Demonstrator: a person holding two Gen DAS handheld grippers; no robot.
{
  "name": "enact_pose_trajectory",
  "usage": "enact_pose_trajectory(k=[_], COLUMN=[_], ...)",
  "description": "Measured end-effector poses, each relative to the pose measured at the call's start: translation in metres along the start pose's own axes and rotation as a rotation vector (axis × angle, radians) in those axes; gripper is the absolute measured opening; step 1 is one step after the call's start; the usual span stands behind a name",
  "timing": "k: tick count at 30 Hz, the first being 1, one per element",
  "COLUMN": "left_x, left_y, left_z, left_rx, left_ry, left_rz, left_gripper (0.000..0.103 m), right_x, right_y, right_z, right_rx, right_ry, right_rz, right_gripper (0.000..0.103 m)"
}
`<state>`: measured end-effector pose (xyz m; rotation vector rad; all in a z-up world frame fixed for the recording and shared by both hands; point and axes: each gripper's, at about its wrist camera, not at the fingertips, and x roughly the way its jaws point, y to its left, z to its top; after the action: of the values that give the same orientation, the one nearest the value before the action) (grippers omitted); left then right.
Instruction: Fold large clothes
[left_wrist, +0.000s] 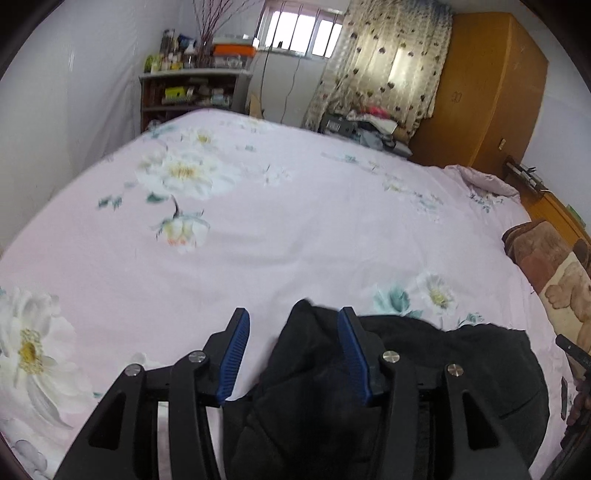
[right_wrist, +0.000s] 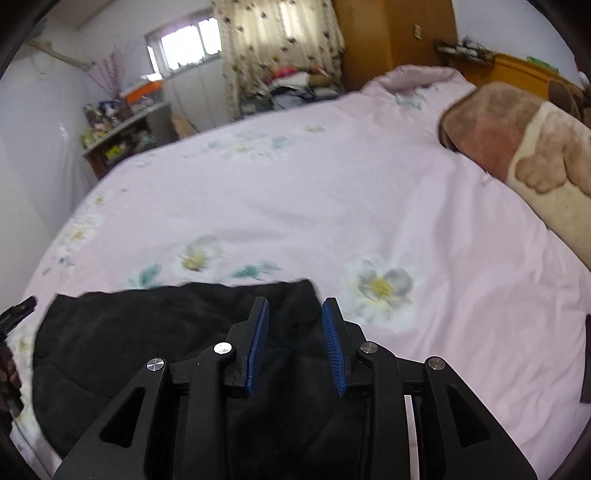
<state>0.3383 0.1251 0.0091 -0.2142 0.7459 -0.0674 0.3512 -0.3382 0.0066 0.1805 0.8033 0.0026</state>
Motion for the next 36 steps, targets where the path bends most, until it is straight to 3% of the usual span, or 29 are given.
enact_pose_trajectory(k=[4,7,11,13,19,31,36], left_x=[-0.017,0.005,0.055,0.065,0.080,0.085,0.077], left_y=[-0.058,-0.103,-0.112,-0.107,-0.114,-0.115,-0.121], left_z=[-0.016,-0.041,-0.067,-0.070,-0.076,-0.084,-0.070], left_rx=[0.107,0.214,0.230,0.197,0.238,0.237,0.253], left_ry=[-0.031,0.030,0.129,0.132,0.111,0.105,0.176], left_rz=[-0.141,-0.216,-0.179,-0.186,-0.155,-0.144,-0.130], left_gripper=[0.058,0.058,0.058,0.058,0.058,0.058,0.058], right_x=[-0.012,0.010,0.049,0.063,0.093,0.096,0.087], right_y=[0.048,0.077,0.083,0.076,0.069,0.070,0.072], right_z=[-0.015,-0.036,-0.053,-0.057,-0.063,-0.069,-0.059], right_rx=[-0.091,-0.125,-0.156,-0.140,-0.130,-0.131,-0.125], right_ry=[-0.014,0.043,0.103,0.109,0.141,0.137,0.159], right_rz=[0.086,0.124,0.075,0.062,0.057,0.037,0.029], right_gripper=[0.033,0.033,0.033,0.034,0.034,0.034,0.034])
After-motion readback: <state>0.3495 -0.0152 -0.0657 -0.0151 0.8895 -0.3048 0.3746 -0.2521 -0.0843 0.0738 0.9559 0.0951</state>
